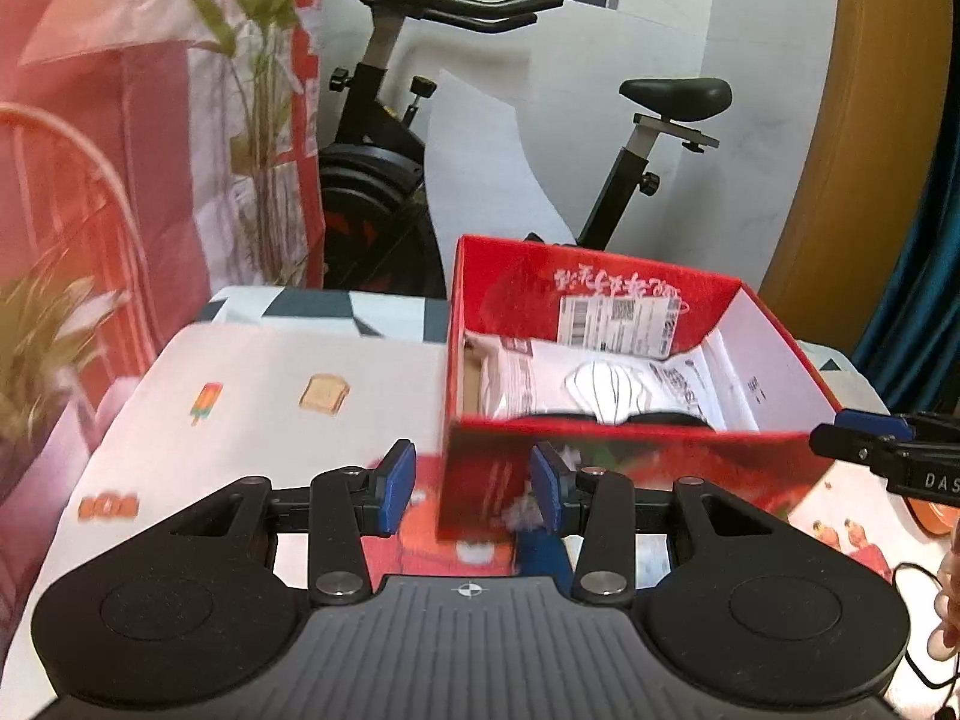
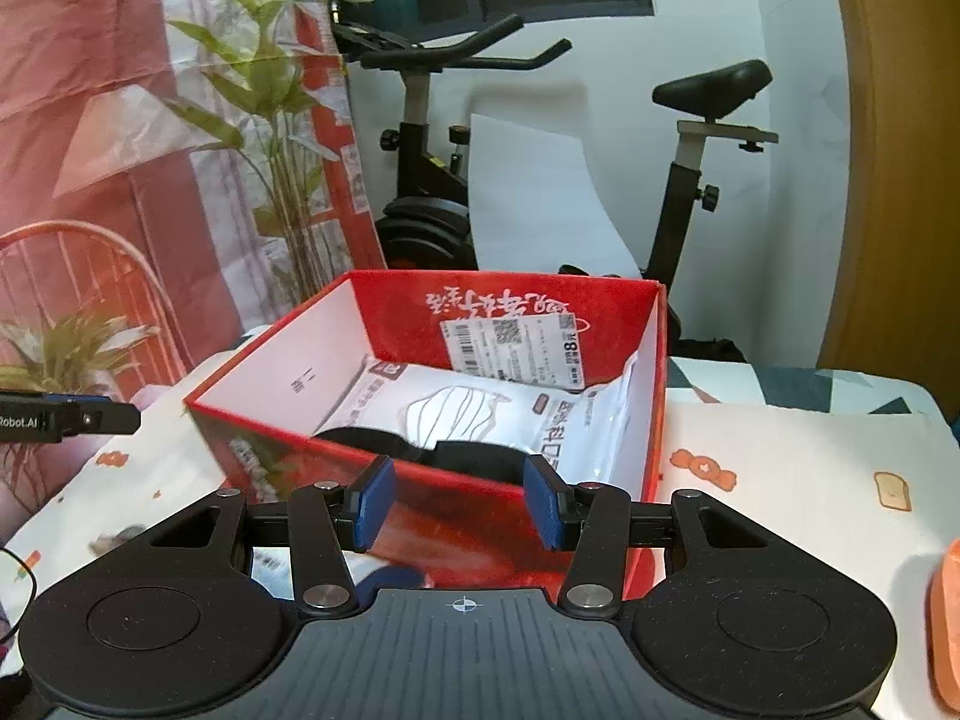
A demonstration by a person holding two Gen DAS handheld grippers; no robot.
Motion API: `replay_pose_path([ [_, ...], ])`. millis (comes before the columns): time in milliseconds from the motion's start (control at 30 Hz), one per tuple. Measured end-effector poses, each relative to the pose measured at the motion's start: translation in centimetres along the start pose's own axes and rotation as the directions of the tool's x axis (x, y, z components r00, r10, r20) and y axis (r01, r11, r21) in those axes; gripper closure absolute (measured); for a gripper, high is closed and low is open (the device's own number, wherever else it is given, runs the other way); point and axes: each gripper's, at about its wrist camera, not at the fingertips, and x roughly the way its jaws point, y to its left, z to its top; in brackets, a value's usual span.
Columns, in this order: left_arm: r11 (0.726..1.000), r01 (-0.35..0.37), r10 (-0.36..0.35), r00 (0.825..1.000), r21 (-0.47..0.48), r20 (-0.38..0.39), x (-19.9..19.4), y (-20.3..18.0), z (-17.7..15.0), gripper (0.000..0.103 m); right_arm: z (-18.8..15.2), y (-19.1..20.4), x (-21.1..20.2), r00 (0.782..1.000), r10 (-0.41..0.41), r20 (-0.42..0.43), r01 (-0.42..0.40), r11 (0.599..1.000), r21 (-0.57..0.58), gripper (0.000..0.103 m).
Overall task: Organize soft objects
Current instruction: 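Open the right gripper to release the eye mask in the box, then move both tools toward the green knit pouch beside the grey cloth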
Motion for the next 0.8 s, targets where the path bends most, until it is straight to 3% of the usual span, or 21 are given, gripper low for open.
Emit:
replay_pose_path([
  [367, 0.999, 0.031, -0.034, 0.996, -0.034, -0.086, -2.1, -0.7, -5.6, 0.060, -3.9, 1.0, -3.1, 1.000, 0.004, -0.030, -0.003, 1.000, 0.022, 0.059],
  [800, 0.996, 0.083, -0.088, 0.981, -0.037, -0.171, -2.2, -2.2, -9.1, 0.060, -8.5, 1.6, -4.3, 0.991, 0.011, -0.133, -0.008, 1.000, 0.025, 0.059],
])
